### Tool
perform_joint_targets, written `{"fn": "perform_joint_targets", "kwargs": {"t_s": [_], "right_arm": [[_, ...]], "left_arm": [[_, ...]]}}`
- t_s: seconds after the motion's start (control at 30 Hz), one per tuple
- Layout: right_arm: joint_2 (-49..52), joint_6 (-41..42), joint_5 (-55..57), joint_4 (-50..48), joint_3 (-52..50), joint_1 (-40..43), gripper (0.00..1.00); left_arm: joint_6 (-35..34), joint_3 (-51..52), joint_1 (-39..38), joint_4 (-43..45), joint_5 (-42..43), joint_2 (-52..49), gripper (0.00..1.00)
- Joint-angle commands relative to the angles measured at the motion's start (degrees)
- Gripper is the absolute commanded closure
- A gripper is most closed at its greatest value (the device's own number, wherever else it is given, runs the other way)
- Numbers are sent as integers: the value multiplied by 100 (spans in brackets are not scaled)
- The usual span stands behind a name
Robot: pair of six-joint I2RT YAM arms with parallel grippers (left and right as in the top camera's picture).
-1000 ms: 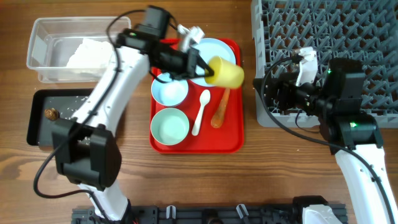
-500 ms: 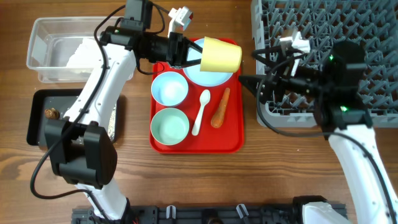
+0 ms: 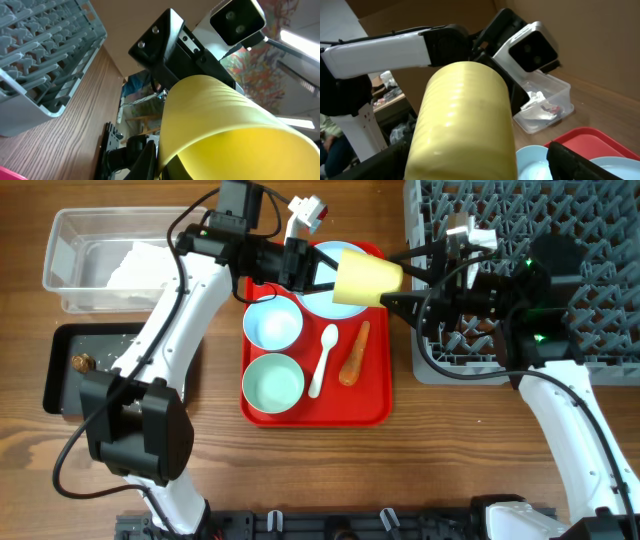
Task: Sort waste into correct bins and load items into the dishwasher rack
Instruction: 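Lift the yellow cup toward the right gripper and let the right gripper grasp it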
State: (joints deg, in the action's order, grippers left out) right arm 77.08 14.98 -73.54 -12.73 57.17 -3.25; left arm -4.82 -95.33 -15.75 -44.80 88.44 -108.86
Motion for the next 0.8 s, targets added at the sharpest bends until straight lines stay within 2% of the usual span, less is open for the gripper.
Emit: {"fn": "perform_joint_targets", "kwargs": {"t_s": [0.0, 0.37, 0.43, 0.5, 0.6, 0.77], "right_arm": [[39, 109, -142, -35, 83, -229, 16], [39, 114, -66, -33, 83, -317, 43], [39, 151, -63, -42, 83, -317, 47], [39, 155, -66, -57, 83, -302, 48], [39, 157, -79, -50, 83, -197, 48], [39, 155, -507, -50, 83, 192, 49]], "left_arm": [[157, -68, -28, 50, 175, 81, 96], [157, -68, -28, 48, 151, 81, 96], [157, -68, -28, 48, 129, 81, 89], [157, -68, -28, 48, 129, 81, 76], [157, -68, -22, 48, 129, 81, 64], [157, -68, -7, 48, -138, 81, 63]]}}
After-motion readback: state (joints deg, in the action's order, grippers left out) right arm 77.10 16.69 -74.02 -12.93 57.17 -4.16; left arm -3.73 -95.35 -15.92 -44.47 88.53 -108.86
